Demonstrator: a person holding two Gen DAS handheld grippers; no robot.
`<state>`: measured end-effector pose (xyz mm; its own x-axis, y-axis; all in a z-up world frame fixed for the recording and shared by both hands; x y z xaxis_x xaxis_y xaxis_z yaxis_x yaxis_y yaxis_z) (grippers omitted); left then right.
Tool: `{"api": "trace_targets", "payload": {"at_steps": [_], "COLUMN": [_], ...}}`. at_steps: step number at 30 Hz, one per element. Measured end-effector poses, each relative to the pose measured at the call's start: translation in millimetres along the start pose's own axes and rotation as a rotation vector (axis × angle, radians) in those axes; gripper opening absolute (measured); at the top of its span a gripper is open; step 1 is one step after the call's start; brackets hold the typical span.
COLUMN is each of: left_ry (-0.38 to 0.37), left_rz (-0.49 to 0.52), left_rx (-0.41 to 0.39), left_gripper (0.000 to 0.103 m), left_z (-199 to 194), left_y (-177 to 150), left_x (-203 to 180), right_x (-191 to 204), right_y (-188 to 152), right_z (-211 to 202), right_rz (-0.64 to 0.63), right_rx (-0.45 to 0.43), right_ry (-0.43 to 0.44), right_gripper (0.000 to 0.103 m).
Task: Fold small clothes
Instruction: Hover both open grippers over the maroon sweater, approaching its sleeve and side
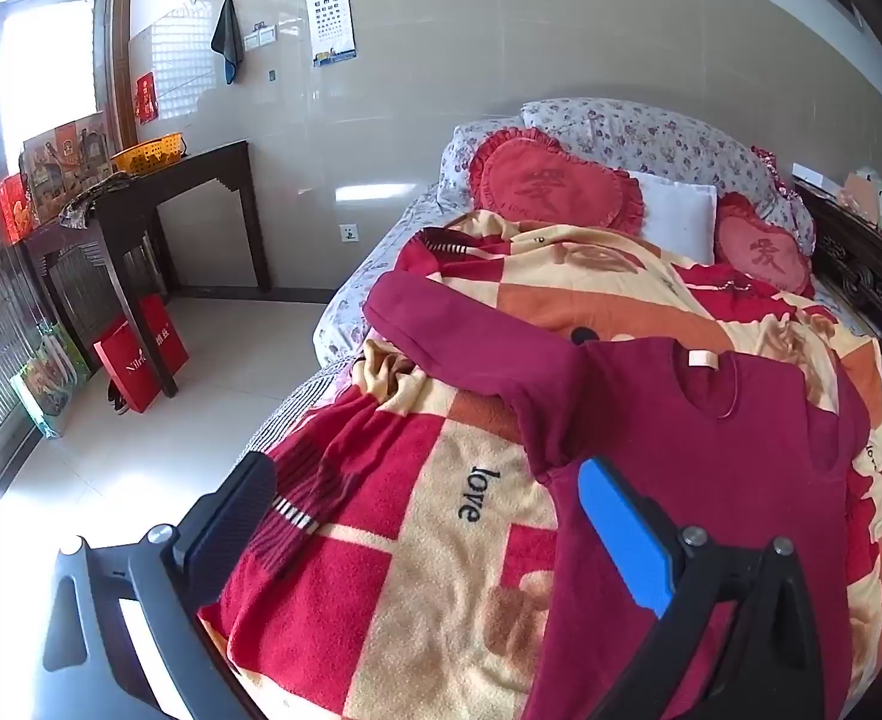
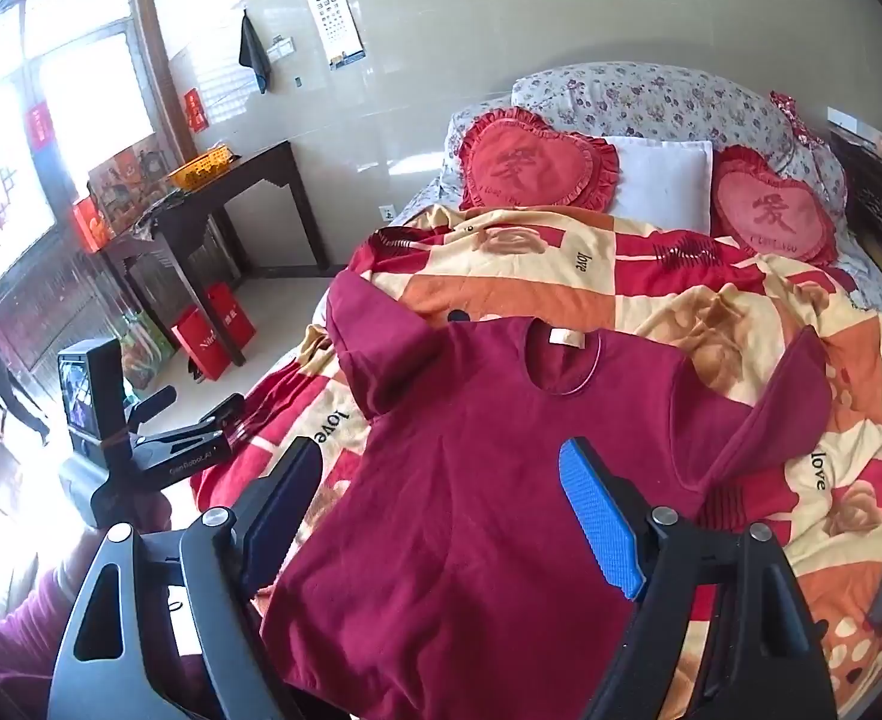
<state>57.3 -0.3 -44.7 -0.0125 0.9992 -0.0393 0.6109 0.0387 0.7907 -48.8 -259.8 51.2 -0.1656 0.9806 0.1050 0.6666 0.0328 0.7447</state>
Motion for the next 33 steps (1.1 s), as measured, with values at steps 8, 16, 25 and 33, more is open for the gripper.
{"api": "trace_targets", "payload": {"at_steps": [8,16,25,33], "left_ry": [-0.039,-0.064,-0.084,-0.081], "left_rz": [0.0,0.002,0.006,0.016], "left_rx": [0.046,0.129,0.144,0.172], "left_gripper": [0.103,0.103,0.103,0.103], "left_z": [10.3,35.9,49.7,65.1], "left_y": [-8.6,-17.7,-13.9,-18.3], "left_x": [-11.7,-28.7,-45.2,-53.6], "right_x": [-13.3,-29.8,-30.9,-39.0], "right_y": [-3.8,0.5,39.5,12.2], "right_z": [14.7,39.8,31.5,78.3], "right_rz": [0.015,0.076,0.168,0.117], "right_rx": [0.022,0.027,-0.036,0.027], "right_ry": [-0.063,-0.096,0.008,-0.079], "right_gripper": [0.064,0.064,0.064,0.064]}}
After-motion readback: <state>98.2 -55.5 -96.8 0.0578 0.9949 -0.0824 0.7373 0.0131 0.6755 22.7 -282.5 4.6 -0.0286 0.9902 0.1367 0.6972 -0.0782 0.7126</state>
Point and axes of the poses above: each gripper's, at about its wrist camera, not at the fingertips, and z roughly the way its jaws point, x to its left, y to its top, the point moved 7 cm from there along z, roughly the way its jaws point, and after that the axes turned 5 degrees about -z, right-handed, at the moved point
